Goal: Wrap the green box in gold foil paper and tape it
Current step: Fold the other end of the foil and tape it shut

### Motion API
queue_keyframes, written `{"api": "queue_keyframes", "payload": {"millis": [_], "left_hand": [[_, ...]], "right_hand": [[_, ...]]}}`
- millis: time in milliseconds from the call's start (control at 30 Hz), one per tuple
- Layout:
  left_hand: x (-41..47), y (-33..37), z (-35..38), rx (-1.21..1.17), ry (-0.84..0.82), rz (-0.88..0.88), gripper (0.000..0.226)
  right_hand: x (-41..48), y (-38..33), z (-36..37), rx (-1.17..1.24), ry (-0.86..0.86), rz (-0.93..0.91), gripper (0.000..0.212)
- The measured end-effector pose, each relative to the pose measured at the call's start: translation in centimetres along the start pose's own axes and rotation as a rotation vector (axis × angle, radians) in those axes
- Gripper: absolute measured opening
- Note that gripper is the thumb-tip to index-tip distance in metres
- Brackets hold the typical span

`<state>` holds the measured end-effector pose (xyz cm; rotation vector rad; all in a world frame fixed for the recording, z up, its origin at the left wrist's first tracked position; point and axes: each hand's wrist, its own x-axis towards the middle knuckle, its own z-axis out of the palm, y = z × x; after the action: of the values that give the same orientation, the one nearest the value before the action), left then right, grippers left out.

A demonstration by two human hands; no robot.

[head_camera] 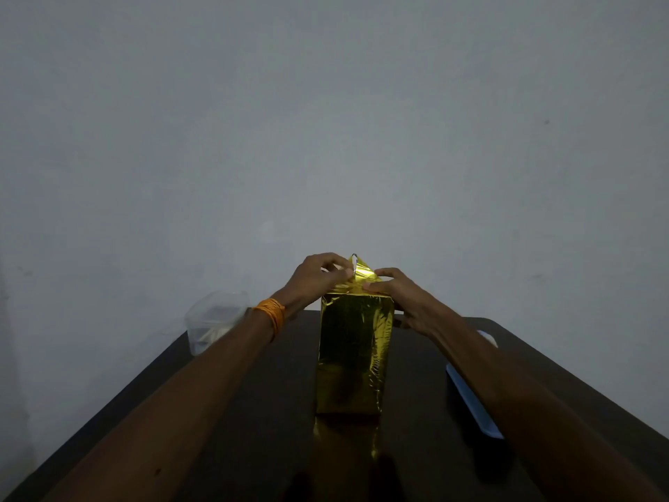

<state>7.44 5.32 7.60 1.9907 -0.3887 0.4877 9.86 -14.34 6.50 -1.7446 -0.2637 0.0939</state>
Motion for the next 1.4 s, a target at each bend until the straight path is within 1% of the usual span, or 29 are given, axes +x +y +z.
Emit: {"api": "queue_keyframes", "payload": {"millis": [33, 100, 167, 233, 300, 433, 567, 633, 700, 767, 867, 933, 967, 1033, 1133, 1200, 1300, 1333, 1400], "left_hand": [[0.0, 0.2, 0.4, -0.049, 0.058, -0.046, 0.027], [0.2, 0.6, 1.0, -0.066, 0.117, -0.134, 0.049], [0.5, 0.8, 1.1, -0.053, 0.11, -0.216, 0.072], [0.7, 0.9, 1.0, -0.117, 0.087, -0.302, 0.084], [1.0, 1.1, 0.7, -0.22, 0.077, -0.364, 0.081], [0.6, 2.1, 0.6, -0.347, 0.058, -0.4, 0.068], [-0.1, 1.7, 0.7, -0.363, 0.071, -0.373, 0.061], [-0.2, 1.1, 0.8, -0.353, 0.111, -0.338, 0.056], [-0.1, 0.8, 0.8, -0.307, 0.23, -0.3, 0.043], [-0.3, 1.2, 0.9, -0.172, 0.367, -0.236, 0.033], [-0.5, 2.9, 1.2, 0.089, 0.521, -0.036, 0.028], [-0.5, 4.7, 1.8, 0.205, 0.561, 0.098, 0.026], [-0.5, 5.7, 2.4, 0.225, 0.551, 0.155, 0.024], [-0.5, 7.5, 4.3, 0.237, 0.471, 0.253, 0.023], [-1.0, 9.0, 8.7, 0.231, 0.297, 0.292, 0.021], [-1.5, 9.0, 11.9, 0.242, 0.206, 0.253, 0.019], [-2.4, 8.5, 16.5, 0.231, 0.027, 0.17, 0.017], [-2.6, 8.0, 17.8, 0.237, -0.04, 0.124, 0.016], [-2.9, 6.7, 20.2, 0.241, -0.148, 0.024, 0.014]], "right_hand": [[0.1, 0.1, 0.0, -0.003, -0.003, 0.002, 0.044], [0.3, 0.2, 0.1, -0.001, -0.003, 0.001, 0.047], [0.5, 0.4, 0.2, 0.004, -0.001, 0.004, 0.05], [0.3, 0.4, 0.1, 0.026, -0.004, 0.002, 0.051], [0.2, 0.5, 0.0, 0.052, -0.007, 0.0, 0.048], [0.0, 0.6, 0.1, 0.067, -0.002, -0.033, 0.042], [-0.5, 1.2, 0.4, 0.149, 0.063, -0.05, 0.025], [-0.8, 1.9, 0.2, 0.199, 0.078, -0.041, 0.023], [-1.1, 2.4, -0.2, 0.232, 0.091, -0.028, 0.028], [-1.6, 2.7, -1.0, 0.268, 0.117, 0.002, 0.035], [-2.5, 2.9, -3.0, 0.216, 0.197, -0.01, 0.037], [-3.2, 3.2, -4.5, 0.156, 0.284, -0.063, 0.031], [-3.7, 3.5, -5.4, 0.116, 0.338, -0.102, 0.027], [-4.9, 4.0, -7.0, 0.035, 0.453, -0.169, 0.017], [-6.6, 4.9, -9.4, -0.134, 0.584, -0.184, 0.011], [-7.7, 6.0, -10.9, -0.257, 0.629, -0.154, 0.014], [-9.4, 8.1, -13.5, -0.392, 0.69, -0.093, 0.035], [-9.8, 8.9, -14.2, -0.411, 0.69, -0.07, 0.041], [-10.5, 10.2, -15.0, -0.443, 0.648, 0.008, 0.042]]}}
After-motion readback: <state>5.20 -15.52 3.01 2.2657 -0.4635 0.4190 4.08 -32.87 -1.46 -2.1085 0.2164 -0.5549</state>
